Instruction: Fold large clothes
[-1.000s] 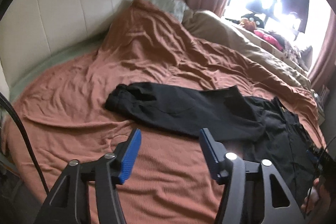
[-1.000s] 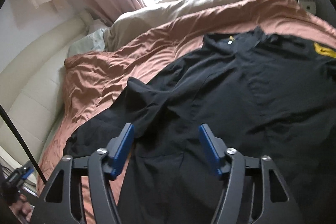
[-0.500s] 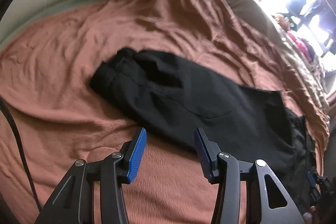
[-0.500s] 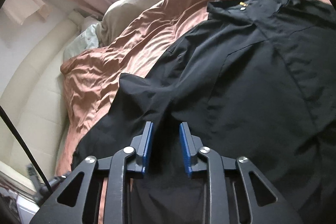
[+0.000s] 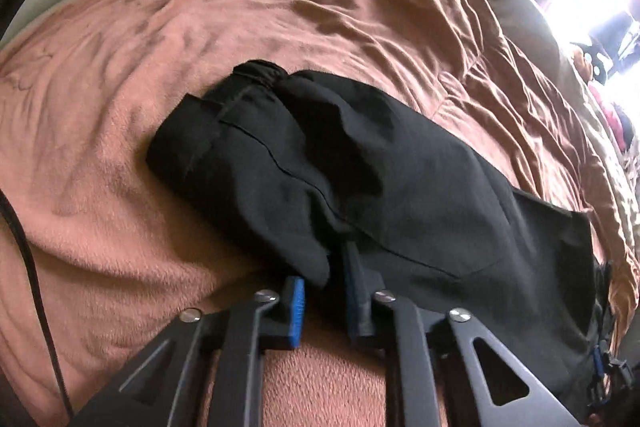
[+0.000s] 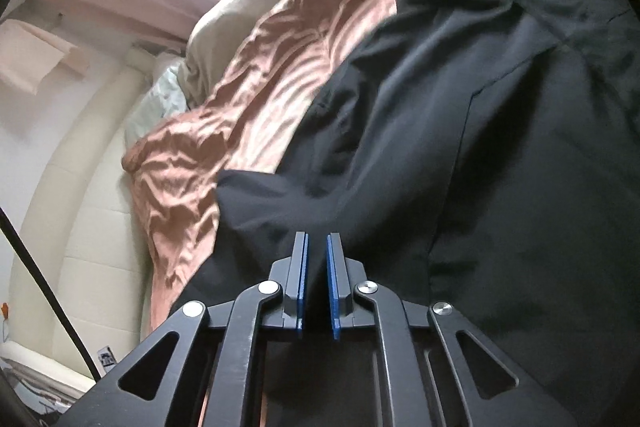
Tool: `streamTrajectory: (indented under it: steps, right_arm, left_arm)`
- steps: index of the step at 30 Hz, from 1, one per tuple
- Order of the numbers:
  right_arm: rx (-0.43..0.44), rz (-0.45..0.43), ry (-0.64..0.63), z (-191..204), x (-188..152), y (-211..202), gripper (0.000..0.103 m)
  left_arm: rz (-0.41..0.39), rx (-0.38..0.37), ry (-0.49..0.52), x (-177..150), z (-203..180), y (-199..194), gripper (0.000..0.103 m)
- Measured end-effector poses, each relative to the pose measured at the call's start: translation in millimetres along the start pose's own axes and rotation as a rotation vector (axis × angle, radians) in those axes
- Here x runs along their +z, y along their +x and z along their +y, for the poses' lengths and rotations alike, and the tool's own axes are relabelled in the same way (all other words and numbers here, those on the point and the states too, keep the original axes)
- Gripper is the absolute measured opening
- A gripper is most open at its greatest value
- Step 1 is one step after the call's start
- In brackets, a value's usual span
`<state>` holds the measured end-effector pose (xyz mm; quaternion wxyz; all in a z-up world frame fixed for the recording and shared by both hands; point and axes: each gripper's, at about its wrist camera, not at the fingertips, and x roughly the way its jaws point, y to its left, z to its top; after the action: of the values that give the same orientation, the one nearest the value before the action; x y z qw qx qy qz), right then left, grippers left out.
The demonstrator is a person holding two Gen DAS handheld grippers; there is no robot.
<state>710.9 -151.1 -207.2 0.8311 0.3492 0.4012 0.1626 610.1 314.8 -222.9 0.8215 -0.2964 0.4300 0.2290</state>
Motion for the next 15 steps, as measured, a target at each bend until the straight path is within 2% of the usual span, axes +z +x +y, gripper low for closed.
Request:
streamTrajectory:
  steps: [3,4,6,9,10,11,15]
  right_arm:
    - [-0.032,0.060,0.020,-8,-5,26,0.006]
    - [-0.037,0.064,0.024,-11,-6,31,0.001]
    - [-0.024,0.067,0.043,-14,-3,31,0.001]
    - [-0.014,0.050,0.024,-5,1,19,0.001]
    - [-0.014,0.039,0.010,-1,3,14,0.006]
    - [-0.010,0.033,0.004,2,5,7,0.006]
    - [0.017,0.017,-0.007,9,10,-18,0.010]
  left_arm:
    - [-0.023,-0.002,0.022,1,-5,-6,0.006]
    - [-0.033,-0.009,0.026,3,-7,-10,0.005]
    - [-0.064,-0.024,0.042,9,-14,-22,0.003]
    - [-0.120,-0.070,0.051,20,-28,-49,0.003]
    - [-0.141,-0.089,0.059,25,-36,-61,0.003]
    - [-0.156,-0.102,0.067,28,-43,-69,0.003]
    - [-0.230,-0.178,0.134,38,-87,-118,0.002]
